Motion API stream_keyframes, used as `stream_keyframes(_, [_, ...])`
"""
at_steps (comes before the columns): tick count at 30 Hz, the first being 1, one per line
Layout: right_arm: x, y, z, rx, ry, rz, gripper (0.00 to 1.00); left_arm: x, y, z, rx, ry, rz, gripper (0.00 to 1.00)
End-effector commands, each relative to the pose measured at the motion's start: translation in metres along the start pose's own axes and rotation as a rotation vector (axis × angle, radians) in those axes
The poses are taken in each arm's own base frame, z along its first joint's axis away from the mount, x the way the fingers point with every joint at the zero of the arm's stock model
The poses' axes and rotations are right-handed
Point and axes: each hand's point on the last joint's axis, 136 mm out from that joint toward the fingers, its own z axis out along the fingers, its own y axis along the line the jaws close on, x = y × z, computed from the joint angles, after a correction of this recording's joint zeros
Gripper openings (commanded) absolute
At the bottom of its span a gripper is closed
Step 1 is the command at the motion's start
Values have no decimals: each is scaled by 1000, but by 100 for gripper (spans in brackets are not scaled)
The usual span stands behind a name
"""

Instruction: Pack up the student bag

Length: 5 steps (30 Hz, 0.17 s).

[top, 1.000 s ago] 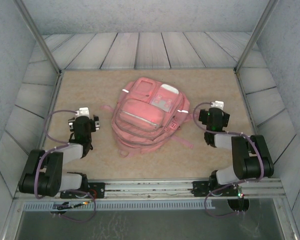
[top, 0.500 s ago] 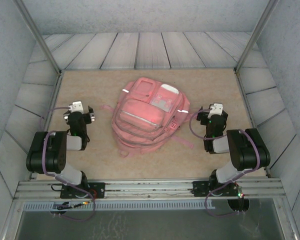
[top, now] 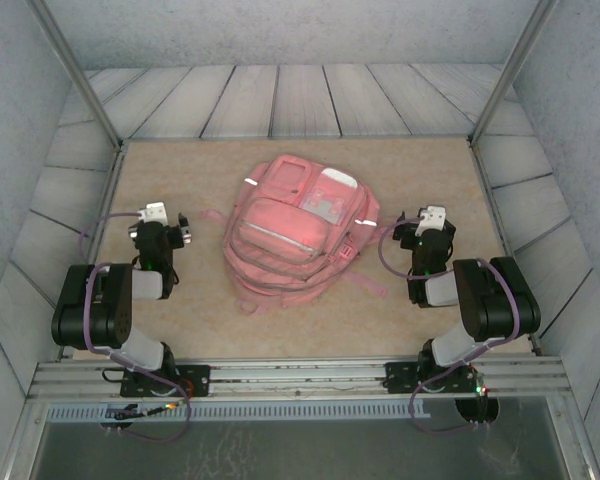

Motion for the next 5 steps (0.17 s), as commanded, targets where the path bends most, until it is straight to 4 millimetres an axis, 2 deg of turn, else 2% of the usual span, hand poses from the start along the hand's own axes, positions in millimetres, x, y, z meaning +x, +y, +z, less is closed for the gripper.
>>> stream_keyframes(1, [-7,1,1,-11,-27,6,100,-13,1,2,-7,-29,-14,100])
stream_keyframes(5, [-7,1,1,-11,-28,6,100,-13,0,1,-3,-32,-10,100])
